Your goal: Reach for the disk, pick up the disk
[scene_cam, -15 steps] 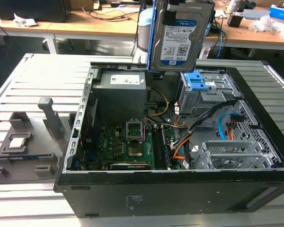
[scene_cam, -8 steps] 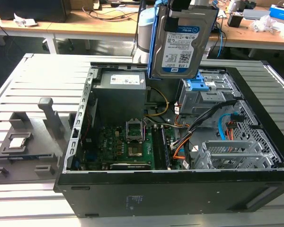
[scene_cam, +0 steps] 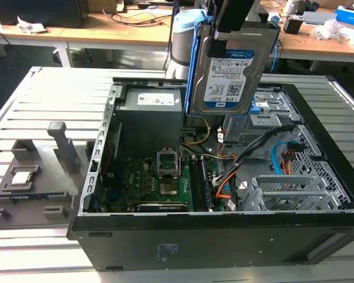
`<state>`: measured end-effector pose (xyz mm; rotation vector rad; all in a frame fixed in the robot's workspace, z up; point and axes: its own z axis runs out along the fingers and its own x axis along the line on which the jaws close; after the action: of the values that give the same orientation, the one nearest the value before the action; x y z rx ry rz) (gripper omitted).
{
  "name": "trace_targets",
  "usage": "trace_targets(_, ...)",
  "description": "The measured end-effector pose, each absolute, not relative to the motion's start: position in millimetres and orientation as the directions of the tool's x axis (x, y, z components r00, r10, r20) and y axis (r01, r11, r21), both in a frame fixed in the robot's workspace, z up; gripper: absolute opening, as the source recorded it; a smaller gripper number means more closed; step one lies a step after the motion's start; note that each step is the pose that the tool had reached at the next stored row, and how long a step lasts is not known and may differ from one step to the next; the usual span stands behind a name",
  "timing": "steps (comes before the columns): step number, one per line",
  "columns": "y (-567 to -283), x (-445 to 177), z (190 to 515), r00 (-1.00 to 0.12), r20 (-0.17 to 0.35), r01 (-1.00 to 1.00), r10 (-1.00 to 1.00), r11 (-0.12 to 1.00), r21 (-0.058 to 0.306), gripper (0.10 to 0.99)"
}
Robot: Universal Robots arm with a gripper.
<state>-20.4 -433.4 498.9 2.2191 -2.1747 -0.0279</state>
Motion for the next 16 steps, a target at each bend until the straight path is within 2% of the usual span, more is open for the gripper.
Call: trace_targets(16, -504.5, -20.4, 482.3, 0.02, 0.011, -0.999, -1.0, -0.02, 0.038, 0.369)
